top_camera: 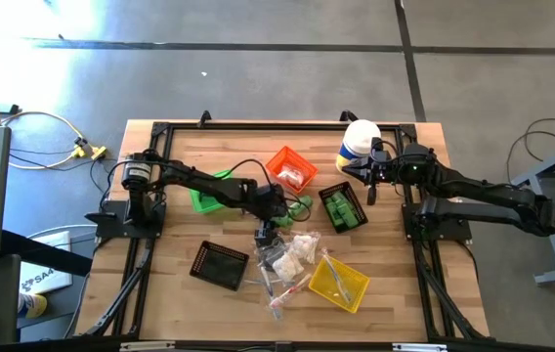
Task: Pick & Place Travel size toiletries
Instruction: Put the green shampoo into the top black bin
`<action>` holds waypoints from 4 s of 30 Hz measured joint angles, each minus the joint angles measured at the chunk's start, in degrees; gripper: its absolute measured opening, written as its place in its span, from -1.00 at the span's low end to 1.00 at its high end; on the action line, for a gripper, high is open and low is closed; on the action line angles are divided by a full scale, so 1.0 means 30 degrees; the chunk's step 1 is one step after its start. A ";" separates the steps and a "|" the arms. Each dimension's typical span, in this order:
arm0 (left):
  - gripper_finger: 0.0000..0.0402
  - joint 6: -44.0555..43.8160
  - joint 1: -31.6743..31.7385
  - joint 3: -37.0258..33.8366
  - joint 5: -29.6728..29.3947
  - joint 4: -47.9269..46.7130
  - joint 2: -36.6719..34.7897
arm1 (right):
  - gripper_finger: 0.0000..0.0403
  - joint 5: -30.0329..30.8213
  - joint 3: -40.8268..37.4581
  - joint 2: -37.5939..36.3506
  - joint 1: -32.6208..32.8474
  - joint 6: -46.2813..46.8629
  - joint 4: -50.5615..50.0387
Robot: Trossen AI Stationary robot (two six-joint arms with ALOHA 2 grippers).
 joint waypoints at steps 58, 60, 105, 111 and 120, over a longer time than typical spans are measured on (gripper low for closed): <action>-0.11 0.1563 0.2055 -0.0114 -0.0543 -0.1036 -0.7233 | -0.99 -0.0239 0.0000 0.0007 -0.0007 0.0138 0.1450; -0.11 0.1291 0.2199 -0.0592 -0.0017 0.0025 -0.7615 | -0.99 -0.0718 0.0000 0.0007 -0.0007 0.0465 0.1450; -0.11 -0.2500 0.1118 -1.0018 0.0454 2.1068 -0.7512 | -0.99 -0.1587 0.0000 1.0739 0.4000 0.0388 1.3963; -0.11 -0.2444 0.1118 -1.0003 0.0216 2.1721 -0.7526 | -0.89 0.0027 0.0000 1.0739 0.3998 0.0546 1.4414; -0.11 -0.2447 0.1118 -1.0003 0.0225 2.1697 -0.7526 | -0.19 0.0465 0.0014 1.1580 0.4842 0.1581 1.5793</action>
